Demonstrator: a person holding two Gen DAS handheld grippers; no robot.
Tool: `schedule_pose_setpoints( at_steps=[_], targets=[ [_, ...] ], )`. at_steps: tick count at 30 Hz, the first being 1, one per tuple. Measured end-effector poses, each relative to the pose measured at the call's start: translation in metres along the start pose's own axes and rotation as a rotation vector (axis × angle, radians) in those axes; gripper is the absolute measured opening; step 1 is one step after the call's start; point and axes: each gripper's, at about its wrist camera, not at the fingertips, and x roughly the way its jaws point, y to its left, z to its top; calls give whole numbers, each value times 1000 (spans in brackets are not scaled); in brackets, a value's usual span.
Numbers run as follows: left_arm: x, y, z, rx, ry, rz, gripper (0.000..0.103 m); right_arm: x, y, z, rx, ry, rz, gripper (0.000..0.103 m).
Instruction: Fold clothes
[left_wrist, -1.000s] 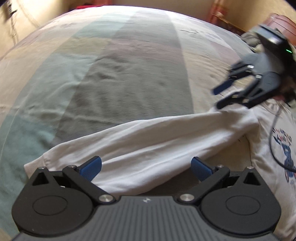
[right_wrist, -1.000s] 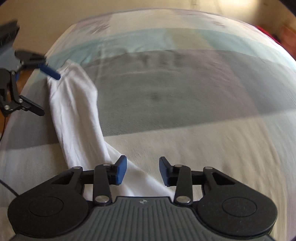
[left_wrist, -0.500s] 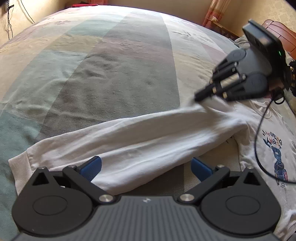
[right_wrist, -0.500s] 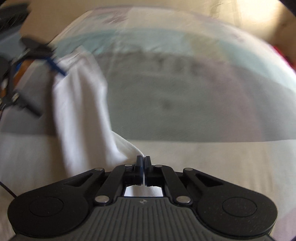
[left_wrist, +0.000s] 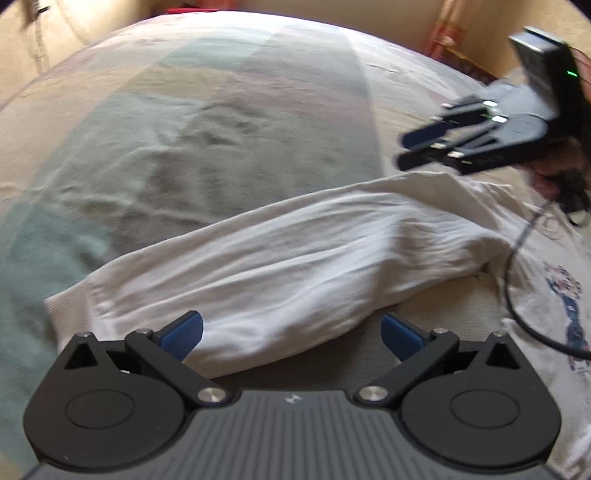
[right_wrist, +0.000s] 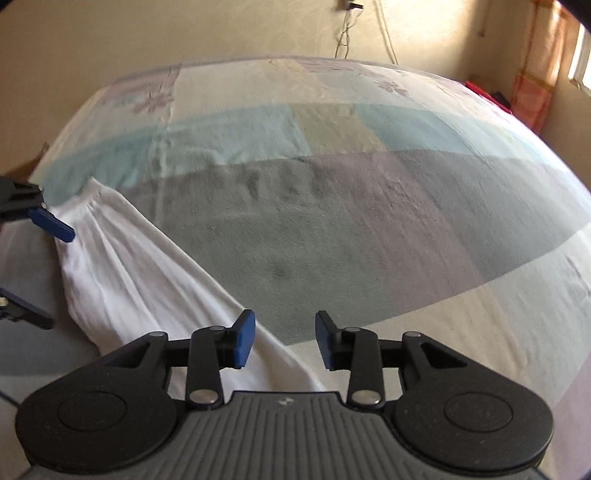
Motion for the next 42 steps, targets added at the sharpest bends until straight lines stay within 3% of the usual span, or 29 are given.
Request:
schedule_pose_setpoints(
  at_steps=[3,9,11,19,22,23,25,26,27,29,32,34,35,38,42],
  targets=[
    [-9,26,-7,-162,-6,-19,102,-8,5,-10,39,8,-8,42],
    [-8,67,-38,-524,-1,-135,101,-23,6,-45,197,41,-10,46],
    [-8,76,-48,-614,-57,-148,102,-28,7,-56,235,49,-21,46],
    [-8,103,-54,-750,-227,-76,99,-46,5,-87,327,66,-63,49],
    [-5,111,-52,-780,-274,-35,85,-52,3,-94,352,62,-76,49],
    [-4,112,-50,-787,-280,-10,76,-53,2,-96,359,61,-81,49],
    [-3,113,-44,-778,-266,73,50,-57,1,-99,372,58,-91,50],
    [-3,110,-40,-748,-235,144,19,-58,0,-101,378,56,-97,50],
    [-3,110,-37,-717,-208,191,8,-59,-1,-102,385,57,-99,50],
    [-7,115,-34,-713,-188,192,8,-62,-4,-103,392,56,-106,50],
    [-18,121,-26,-669,-187,251,8,-65,-14,-100,396,38,-134,52],
    [-22,128,-28,-680,-167,241,9,-66,-22,-97,384,30,-164,55],
    [-24,132,-29,-690,-155,231,19,-64,-27,-94,366,30,-187,56],
    [-24,134,-30,-635,-107,273,27,-52,-51,-87,284,53,-245,56],
    [-30,123,-25,-506,-98,344,40,-28,-80,-88,165,122,-208,56]
  ],
)
